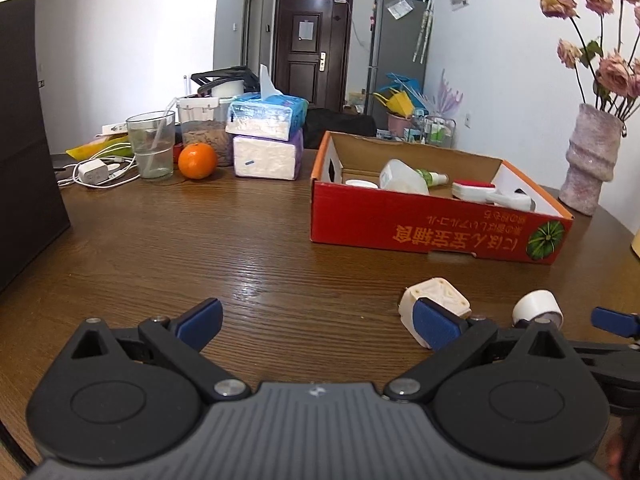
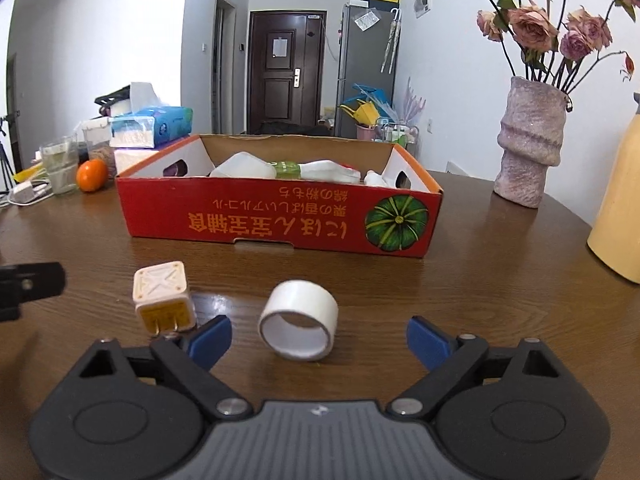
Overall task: Organize rigid objects
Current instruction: 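Close the right tool on the white tape roll while the left tool approaches the beige plug adapter, then close the left tool on the beige plug adapter while the right tool holds the tape roll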
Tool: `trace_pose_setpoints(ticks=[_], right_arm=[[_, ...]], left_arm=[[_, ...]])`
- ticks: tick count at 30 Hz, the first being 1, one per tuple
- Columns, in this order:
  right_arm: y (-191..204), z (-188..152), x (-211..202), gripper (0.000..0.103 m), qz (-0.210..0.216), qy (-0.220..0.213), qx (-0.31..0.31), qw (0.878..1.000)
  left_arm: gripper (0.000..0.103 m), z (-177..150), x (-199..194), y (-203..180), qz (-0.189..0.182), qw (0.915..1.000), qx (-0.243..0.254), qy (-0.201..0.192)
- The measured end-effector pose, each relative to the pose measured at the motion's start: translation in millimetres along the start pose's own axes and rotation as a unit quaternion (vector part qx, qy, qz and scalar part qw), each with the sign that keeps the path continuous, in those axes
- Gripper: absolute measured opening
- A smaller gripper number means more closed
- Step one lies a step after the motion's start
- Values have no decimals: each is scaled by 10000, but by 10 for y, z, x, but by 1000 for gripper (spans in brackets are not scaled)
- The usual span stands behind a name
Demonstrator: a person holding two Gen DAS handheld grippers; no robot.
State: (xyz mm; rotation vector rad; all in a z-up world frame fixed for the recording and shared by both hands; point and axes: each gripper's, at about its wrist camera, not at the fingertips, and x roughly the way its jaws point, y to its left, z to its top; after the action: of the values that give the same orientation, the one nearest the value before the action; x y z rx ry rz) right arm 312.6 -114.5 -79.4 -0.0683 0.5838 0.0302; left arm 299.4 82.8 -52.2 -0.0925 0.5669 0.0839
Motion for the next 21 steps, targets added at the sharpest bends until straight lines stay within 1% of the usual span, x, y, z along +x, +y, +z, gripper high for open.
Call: trace_pose_setpoints(ticks=[1, 5, 6, 7, 8, 9, 11, 14, 21], right_arm=[[26, 14, 35, 85, -27, 6, -15, 10000], [50, 41, 186, 77, -95, 217, 96, 9997], [44, 48, 221, 71, -85, 269, 151, 9995], [38, 53, 248, 62, -70, 293, 190, 9994], [30, 55, 271, 55, -49, 328, 217, 9992], [20, 51, 289, 44, 2, 373, 248, 9990], [-3, 41, 287, 43, 99, 371, 315, 9988], [7, 45, 242, 42, 107, 232, 273, 9993], [-47, 72, 197, 42, 182, 103, 291, 9994]], left_arm=[[103, 2, -2, 3, -1, 10000, -5, -6], [103, 4, 17, -3, 33, 10000, -4, 16], [103, 4, 25, -6, 40, 10000, -8, 16], [103, 5, 34, -7, 55, 10000, -10, 15], [103, 5, 40, -9, 72, 10000, -15, 18], [103, 6, 50, -5, 89, 10000, -27, 28], [103, 5, 63, -3, 100, 9999, -51, 49], [103, 3, 85, 8, 127, 9999, -85, 68], [103, 3, 171, 12, 146, 9997, -158, 145]])
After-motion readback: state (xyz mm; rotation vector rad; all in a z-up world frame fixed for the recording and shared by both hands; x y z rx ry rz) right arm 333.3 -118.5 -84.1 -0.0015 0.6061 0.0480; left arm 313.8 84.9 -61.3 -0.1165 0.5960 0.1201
